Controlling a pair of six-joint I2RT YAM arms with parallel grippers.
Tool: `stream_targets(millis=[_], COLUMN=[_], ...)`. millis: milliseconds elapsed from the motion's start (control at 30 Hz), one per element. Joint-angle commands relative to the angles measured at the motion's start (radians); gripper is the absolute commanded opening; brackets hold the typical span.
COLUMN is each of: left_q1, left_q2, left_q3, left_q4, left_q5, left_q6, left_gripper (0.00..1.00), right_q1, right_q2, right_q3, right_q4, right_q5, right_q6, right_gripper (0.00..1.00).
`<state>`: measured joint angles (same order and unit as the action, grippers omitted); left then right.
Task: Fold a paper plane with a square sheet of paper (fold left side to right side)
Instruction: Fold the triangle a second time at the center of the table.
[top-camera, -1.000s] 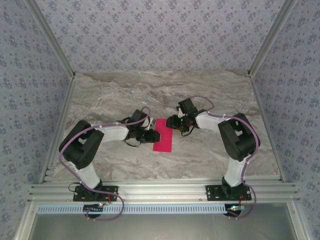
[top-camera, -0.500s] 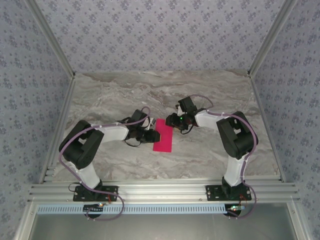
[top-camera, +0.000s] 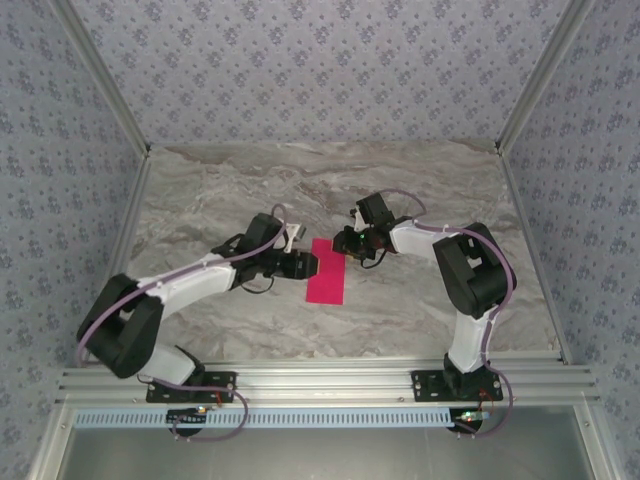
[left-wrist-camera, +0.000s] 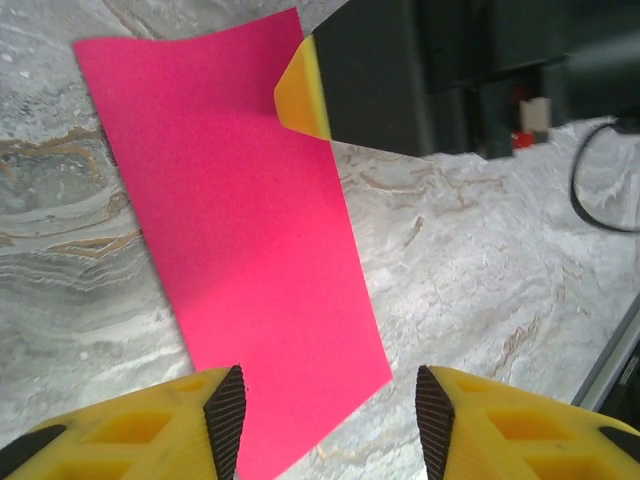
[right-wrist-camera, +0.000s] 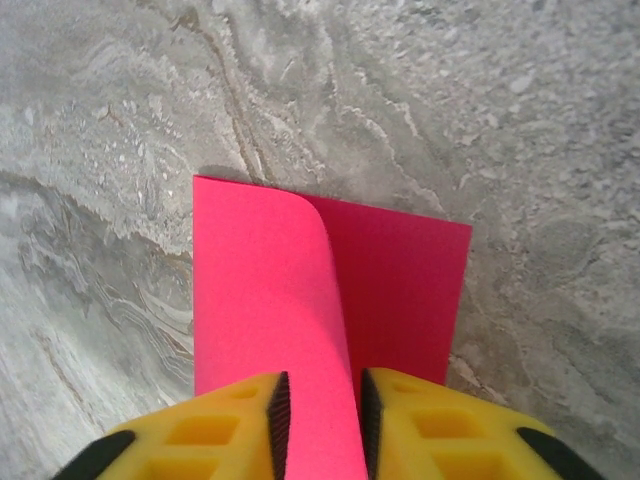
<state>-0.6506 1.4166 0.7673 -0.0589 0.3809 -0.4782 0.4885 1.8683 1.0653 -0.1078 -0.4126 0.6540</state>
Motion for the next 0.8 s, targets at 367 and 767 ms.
stream_targets(millis=[367,767], left_q1=[-0.169,-0.324], left_q2=[-0.293,-0.046], left_q3=[-0.156,0.014], left_q4=[-0.073,-0.107], left_q5=[-0.177,-0.249], left_q6=[0.170,0.230], left_gripper=[0.61,0.63], right_q1=[-0.007,-0.002], right_q2=[-0.015,-0.008], right_q3=[0.119,0.171], right_q4=[-0.200,-0.226], right_q5=[-0.054,-0.054], right_q6=[-0.016,-0.017], right_gripper=[0.14,0.14])
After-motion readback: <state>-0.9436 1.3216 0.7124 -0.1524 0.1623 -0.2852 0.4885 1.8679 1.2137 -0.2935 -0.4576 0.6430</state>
